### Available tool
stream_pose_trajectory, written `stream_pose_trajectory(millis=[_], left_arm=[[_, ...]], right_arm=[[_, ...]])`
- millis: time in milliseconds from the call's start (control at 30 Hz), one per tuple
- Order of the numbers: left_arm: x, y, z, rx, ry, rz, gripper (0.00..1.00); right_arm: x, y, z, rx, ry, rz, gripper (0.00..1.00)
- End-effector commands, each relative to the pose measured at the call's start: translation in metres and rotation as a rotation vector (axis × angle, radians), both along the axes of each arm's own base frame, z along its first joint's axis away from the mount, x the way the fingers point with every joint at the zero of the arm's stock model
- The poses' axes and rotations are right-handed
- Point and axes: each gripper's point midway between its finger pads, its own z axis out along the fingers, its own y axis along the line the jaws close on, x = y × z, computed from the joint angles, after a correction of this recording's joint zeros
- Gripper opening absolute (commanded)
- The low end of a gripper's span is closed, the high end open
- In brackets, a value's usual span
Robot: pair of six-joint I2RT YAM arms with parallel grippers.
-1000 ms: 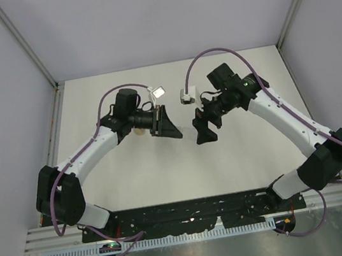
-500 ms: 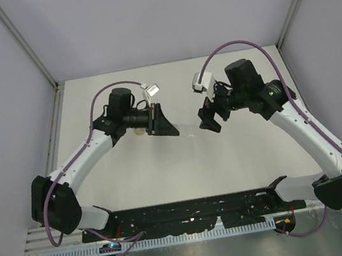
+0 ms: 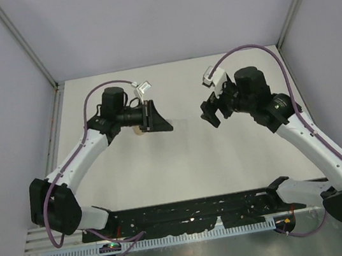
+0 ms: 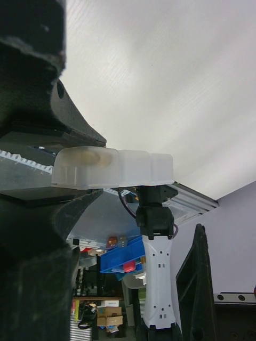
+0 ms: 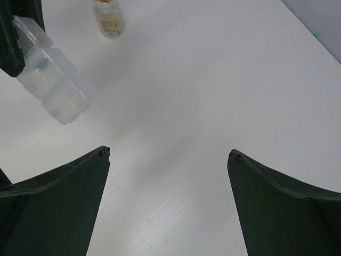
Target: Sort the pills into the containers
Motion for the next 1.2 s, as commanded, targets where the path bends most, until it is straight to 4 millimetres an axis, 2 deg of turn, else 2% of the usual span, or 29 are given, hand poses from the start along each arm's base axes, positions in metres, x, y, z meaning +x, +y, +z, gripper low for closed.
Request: stream_pose_trajectory(millis=[0, 133, 267, 467, 600, 867, 1167], left_arm=[[0.010, 0.002, 0.019, -0.006, -0.063, 0.014, 0.00], [0.017, 0.000, 0.017, 0.009, -0.046, 0.013, 0.00], [0.030, -0.003, 0.016, 0.026, -0.061, 0.030, 0.00], [0.055, -0.010, 0.009, 0.040, -0.074, 0.062, 0.00], [0.076, -0.017, -0.004, 0.038, -0.055, 0.104, 0.00], [0.108, -0.037, -0.029, 0.003, 0.025, 0.126, 0.00], [0.120, -0.049, -0.059, 0.044, 0.058, 0.155, 0.00]], right_arm=[[0.015, -0.005, 0.030, 0.128, -0.126, -0.102, 0.95], [0.015, -0.008, 0.026, 0.151, -0.138, -0.117, 0.95], [0.019, -0.019, 0.026, 0.168, -0.199, -0.176, 0.95], [0.024, -0.023, -0.003, 0.157, -0.173, -0.205, 0.95], [0.030, -0.028, -0.019, 0.163, -0.155, -0.239, 0.95], [0.032, -0.035, -0.021, 0.164, -0.166, -0.250, 0.95], [0.032, -0.036, -0.022, 0.150, -0.182, -0.237, 0.95]])
